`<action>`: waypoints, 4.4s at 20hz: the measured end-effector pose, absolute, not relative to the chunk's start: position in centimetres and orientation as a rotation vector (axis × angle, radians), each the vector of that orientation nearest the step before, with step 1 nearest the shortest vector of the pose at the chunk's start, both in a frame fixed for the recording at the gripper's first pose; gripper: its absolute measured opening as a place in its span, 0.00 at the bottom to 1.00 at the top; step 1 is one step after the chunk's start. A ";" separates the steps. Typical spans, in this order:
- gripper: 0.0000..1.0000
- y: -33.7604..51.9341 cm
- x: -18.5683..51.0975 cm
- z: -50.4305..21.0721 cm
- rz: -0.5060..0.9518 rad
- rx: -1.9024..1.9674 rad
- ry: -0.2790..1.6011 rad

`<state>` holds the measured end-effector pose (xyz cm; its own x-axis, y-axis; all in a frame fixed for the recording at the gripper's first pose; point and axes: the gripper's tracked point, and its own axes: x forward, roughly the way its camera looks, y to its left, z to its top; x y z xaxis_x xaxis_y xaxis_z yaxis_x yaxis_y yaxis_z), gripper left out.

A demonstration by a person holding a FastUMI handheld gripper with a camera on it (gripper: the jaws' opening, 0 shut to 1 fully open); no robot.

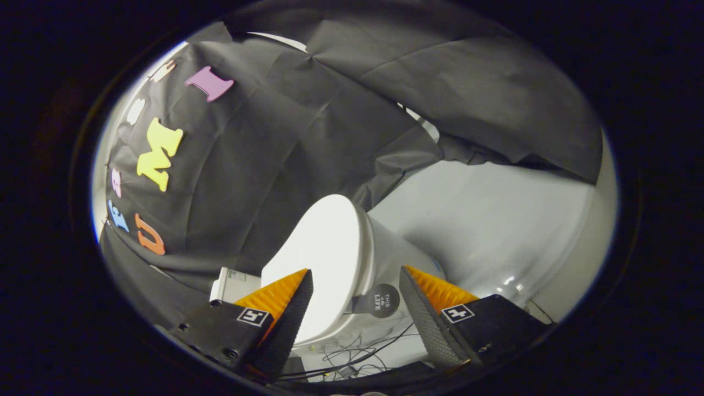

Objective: Open the toilet lid.

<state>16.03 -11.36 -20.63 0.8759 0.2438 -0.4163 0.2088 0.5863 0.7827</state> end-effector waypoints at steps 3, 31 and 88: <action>0.98 -10.7 16.1 -22.1 0.030 0.989 0.561; 0.07 -9.2 16.9 -24.7 0.095 1.215 0.589; 0.04 0.4 12.9 -2.2 0.113 0.709 0.307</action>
<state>12.92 0.41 -2.16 0.9491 0.2054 -0.2390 0.0018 0.7549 0.6558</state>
